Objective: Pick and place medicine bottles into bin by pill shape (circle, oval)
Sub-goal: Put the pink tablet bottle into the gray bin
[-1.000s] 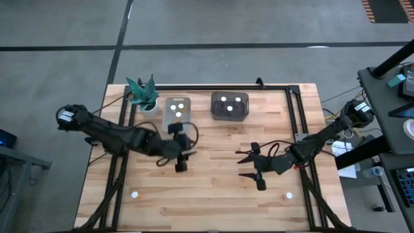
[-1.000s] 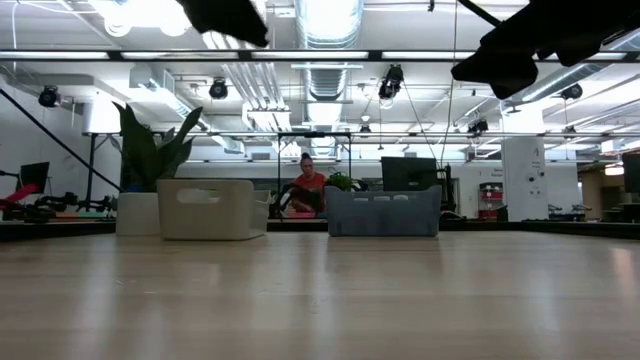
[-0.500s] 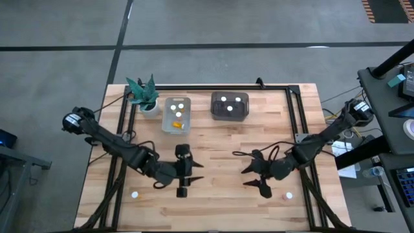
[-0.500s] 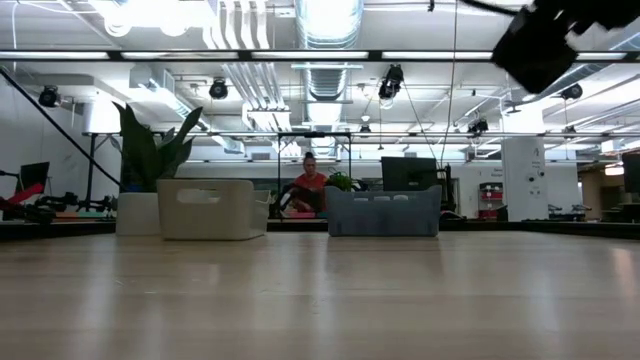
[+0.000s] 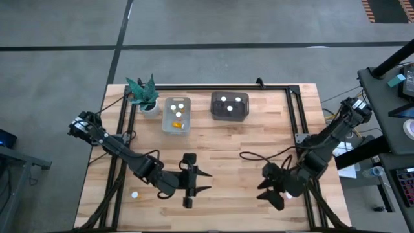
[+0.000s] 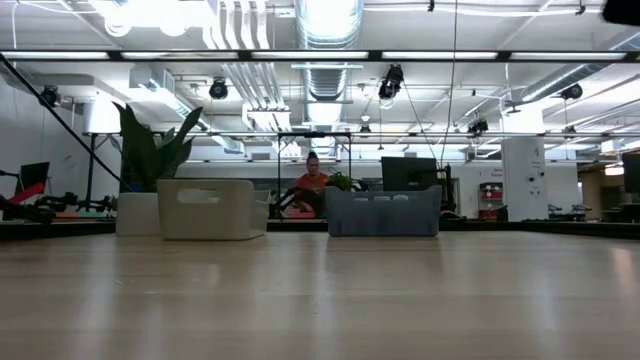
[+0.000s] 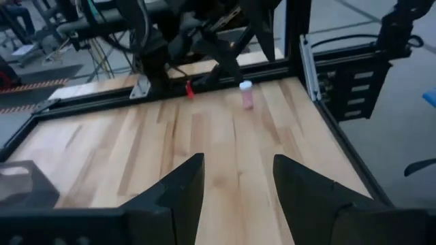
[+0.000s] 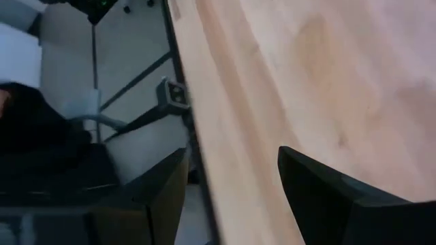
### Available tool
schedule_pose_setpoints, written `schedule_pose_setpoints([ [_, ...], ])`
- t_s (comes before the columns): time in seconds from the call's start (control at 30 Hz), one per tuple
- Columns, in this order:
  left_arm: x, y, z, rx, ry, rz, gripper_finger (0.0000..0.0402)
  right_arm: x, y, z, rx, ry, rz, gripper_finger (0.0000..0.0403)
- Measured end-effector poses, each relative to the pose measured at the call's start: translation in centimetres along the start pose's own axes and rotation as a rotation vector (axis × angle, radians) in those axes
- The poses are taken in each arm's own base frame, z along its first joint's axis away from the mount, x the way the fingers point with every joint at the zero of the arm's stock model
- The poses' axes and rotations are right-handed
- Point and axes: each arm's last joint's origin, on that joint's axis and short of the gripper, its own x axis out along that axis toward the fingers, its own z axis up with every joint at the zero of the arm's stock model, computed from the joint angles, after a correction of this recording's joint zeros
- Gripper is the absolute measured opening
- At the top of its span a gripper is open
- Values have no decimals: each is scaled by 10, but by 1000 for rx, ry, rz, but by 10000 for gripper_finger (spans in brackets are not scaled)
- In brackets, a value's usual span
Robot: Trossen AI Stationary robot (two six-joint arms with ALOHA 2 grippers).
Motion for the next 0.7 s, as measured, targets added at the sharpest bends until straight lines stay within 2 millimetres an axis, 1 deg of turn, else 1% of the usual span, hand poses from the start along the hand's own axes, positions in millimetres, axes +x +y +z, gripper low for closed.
schedule_pose_setpoints([
  [0.1,-1,0,2,-2,-13,8,160,-4,8,-5,102,45,-14,219],
  [0.2,-3,2,4,-10,-20,27,160,-3,13,-11,179,133,-80,219],
  [0.37,-4,2,4,-13,-20,29,160,2,17,-25,268,357,-316,219],
  [0.5,-4,2,5,-42,-24,29,160,10,20,-37,297,503,-474,219],
  [0.6,-4,2,5,-45,-31,27,160,17,23,-48,287,577,-516,219],
  [0.7,-4,2,5,-44,-29,27,160,21,18,-58,276,596,-555,219],
])
